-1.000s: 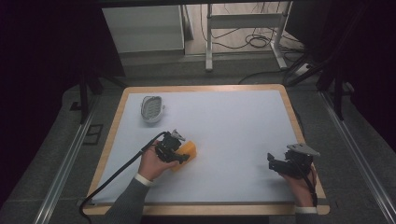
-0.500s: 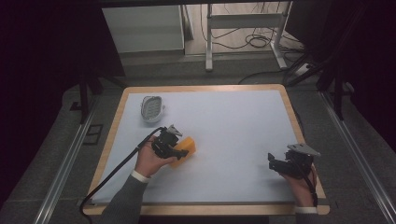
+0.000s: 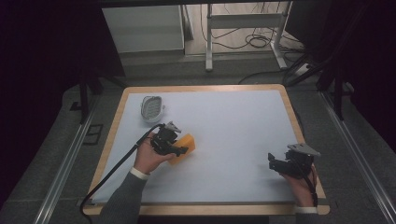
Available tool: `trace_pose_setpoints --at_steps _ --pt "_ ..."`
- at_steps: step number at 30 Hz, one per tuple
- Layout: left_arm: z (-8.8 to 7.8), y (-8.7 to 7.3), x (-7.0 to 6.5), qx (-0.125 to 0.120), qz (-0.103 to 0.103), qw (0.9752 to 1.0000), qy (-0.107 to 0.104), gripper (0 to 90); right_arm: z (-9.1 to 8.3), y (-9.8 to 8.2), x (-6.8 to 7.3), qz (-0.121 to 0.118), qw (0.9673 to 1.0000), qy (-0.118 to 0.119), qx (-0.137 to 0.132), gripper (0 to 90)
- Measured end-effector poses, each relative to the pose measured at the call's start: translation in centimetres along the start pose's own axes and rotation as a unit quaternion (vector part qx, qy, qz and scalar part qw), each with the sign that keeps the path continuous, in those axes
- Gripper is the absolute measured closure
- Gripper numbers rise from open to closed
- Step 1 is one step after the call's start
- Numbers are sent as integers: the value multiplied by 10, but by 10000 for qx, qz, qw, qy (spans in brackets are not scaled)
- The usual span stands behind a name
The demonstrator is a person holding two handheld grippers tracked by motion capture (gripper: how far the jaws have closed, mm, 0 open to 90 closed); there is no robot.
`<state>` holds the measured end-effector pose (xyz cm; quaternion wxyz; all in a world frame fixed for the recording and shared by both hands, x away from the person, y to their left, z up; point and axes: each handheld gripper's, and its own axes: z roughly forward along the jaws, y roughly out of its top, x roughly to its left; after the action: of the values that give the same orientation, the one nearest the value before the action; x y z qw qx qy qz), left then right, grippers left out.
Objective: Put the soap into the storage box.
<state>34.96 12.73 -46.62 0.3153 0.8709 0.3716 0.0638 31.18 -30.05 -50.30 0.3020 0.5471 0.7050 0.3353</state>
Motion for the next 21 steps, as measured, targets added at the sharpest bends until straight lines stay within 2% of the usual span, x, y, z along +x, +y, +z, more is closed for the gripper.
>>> trace_pose_setpoints --at_steps 6,16,21 --pt "-3 2 3 -130 -83 9999 27 614 0 0 0 8 10000 3 -3 37" --pt "-7 4 11 -153 -176 9997 22 613 0 0 0 -6 10000 -5 6 38" --pt "-13 6 14 -212 -168 9996 120 614 0 0 0 5 10000 -12 13 37"
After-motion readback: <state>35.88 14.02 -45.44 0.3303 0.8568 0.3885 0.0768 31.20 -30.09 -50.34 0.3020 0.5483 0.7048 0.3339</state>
